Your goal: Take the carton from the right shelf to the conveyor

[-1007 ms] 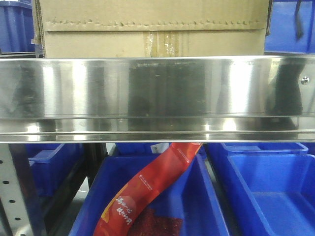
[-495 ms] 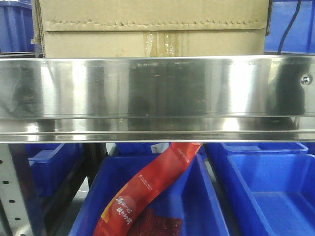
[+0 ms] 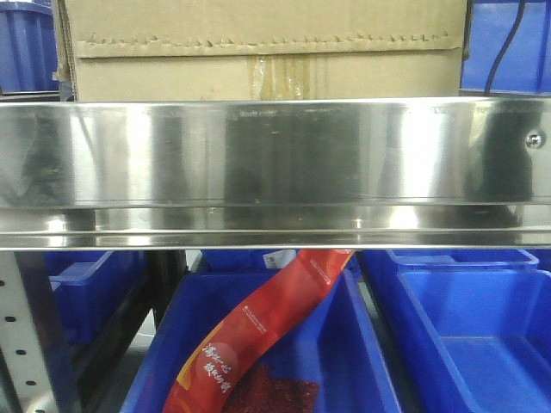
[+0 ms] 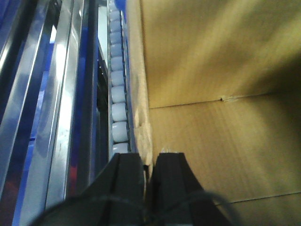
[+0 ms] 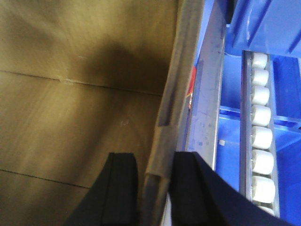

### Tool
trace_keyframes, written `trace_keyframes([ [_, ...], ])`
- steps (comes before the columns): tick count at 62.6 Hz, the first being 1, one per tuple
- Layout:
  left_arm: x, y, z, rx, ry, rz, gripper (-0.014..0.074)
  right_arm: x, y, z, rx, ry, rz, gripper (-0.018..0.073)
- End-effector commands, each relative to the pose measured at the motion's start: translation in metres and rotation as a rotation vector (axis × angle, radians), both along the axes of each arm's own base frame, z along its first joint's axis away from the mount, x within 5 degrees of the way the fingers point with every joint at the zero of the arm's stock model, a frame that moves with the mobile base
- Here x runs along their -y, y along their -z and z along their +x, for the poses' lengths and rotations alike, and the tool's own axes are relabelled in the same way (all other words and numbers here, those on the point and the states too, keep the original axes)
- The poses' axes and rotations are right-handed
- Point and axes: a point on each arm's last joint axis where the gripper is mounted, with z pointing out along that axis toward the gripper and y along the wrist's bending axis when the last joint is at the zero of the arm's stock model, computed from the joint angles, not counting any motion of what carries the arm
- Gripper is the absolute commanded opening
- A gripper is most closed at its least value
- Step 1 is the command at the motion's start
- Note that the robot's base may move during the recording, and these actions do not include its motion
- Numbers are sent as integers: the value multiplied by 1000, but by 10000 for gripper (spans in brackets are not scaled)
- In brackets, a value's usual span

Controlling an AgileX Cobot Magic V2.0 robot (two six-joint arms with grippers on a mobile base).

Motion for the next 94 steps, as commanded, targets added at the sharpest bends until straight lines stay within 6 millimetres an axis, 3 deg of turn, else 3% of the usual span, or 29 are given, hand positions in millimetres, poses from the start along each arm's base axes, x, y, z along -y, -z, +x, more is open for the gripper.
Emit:
trace_keyframes([
  [1, -1, -2, -4, -37, -9, -19, -17, 4, -13, -6, 38, 7, 5, -67],
  [9, -2, -24, -10, 36, -4, -44, -17, 9, -36, -24, 93, 8, 21, -67],
  [24, -4, -77, -43, 181, 41, -154, -17, 20, -84, -64, 219, 8, 58, -67],
  [44, -4, -111, -89, 245, 87, -190, -17, 31, -101, -102, 171, 2, 41, -67],
  [56, 3, -114, -122, 232, 115, -135, -17, 33, -106, -132, 174, -19, 43, -67],
  [78, 15, -94, -170, 130, 197, -114, -17, 21, -105, -194, 185, -143, 60, -67],
  [94, 13, -94, -173, 127, 197, -112, -17, 23, -103, -200, 180, -146, 59, -67],
])
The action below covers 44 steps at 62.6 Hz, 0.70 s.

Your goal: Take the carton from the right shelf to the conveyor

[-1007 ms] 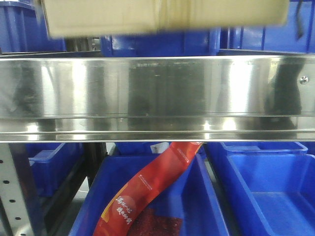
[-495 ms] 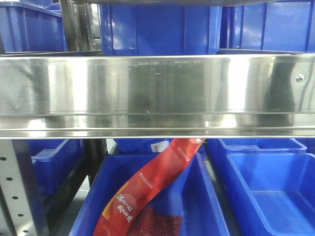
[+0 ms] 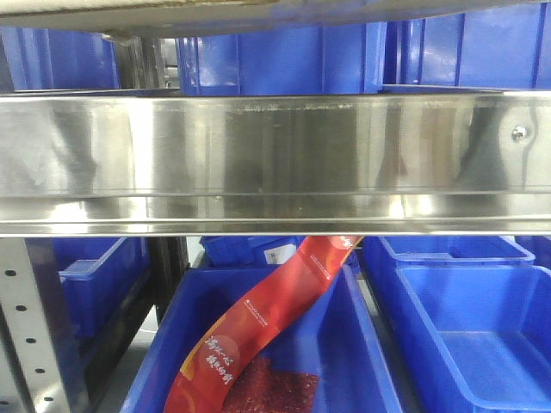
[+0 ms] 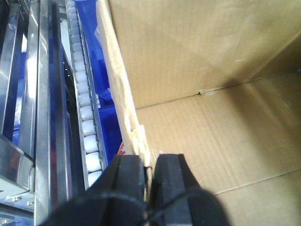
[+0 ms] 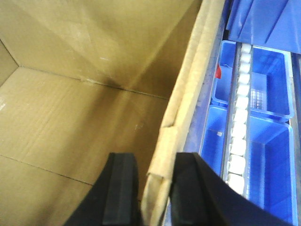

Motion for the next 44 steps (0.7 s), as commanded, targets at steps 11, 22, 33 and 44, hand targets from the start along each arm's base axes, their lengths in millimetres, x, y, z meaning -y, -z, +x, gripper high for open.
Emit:
trace_keyframes([
  [11, 6, -4, -1, 36, 35, -44, -17, -4, -10, -7, 63, -47, 58, -67],
  [22, 6, -4, -1, 35, 35, -44, -17, -4, -10, -7, 62, -48, 59, -67],
  [33, 6, -4, -1, 35, 35, -44, -17, -4, -11, -6, 74, -47, 64, -67],
  [44, 6, -4, -1, 35, 35, -44, -17, -4, -11, -6, 76, -47, 65, -67],
])
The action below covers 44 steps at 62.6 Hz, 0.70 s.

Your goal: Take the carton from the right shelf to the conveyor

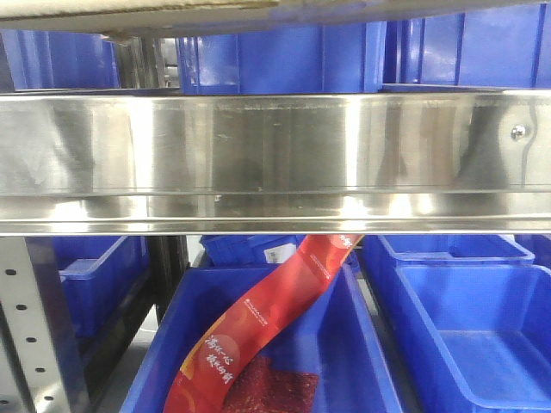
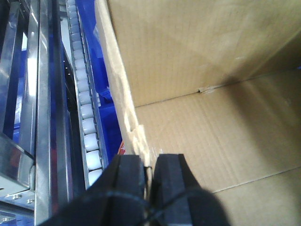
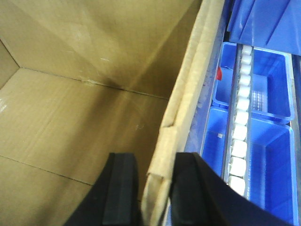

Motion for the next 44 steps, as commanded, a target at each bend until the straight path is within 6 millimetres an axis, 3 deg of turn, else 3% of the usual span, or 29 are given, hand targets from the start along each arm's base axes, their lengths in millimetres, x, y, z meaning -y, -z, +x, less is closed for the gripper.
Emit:
trace_keyframes([
  [1, 6, -4, -1, 37, 35, -44, -17, -4, -10, -7, 67, -47, 61, -67],
  [44, 6, -4, -1, 37, 35, -44, -17, -4, -10, -6, 69, -47, 62, -67],
])
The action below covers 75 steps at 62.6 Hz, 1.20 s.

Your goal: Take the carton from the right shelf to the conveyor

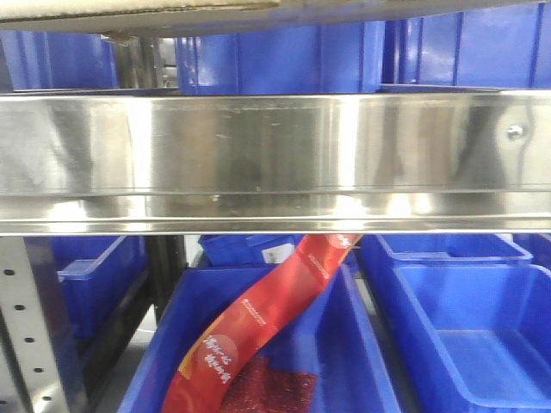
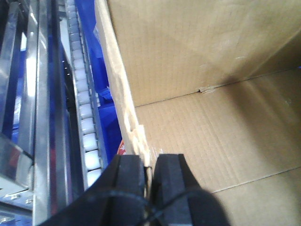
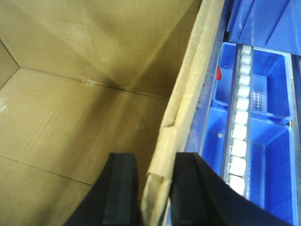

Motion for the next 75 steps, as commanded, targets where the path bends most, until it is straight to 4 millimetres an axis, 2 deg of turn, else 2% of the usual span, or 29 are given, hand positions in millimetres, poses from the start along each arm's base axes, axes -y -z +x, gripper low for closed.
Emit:
trace_keyframes([
  [1, 6, -4, -1, 36, 38, -45, -17, -4, -9, -6, 60, -47, 58, -67],
  [75, 6, -4, -1, 40, 34, -39, -17, -5, -9, -3, 66, -47, 61, -67],
])
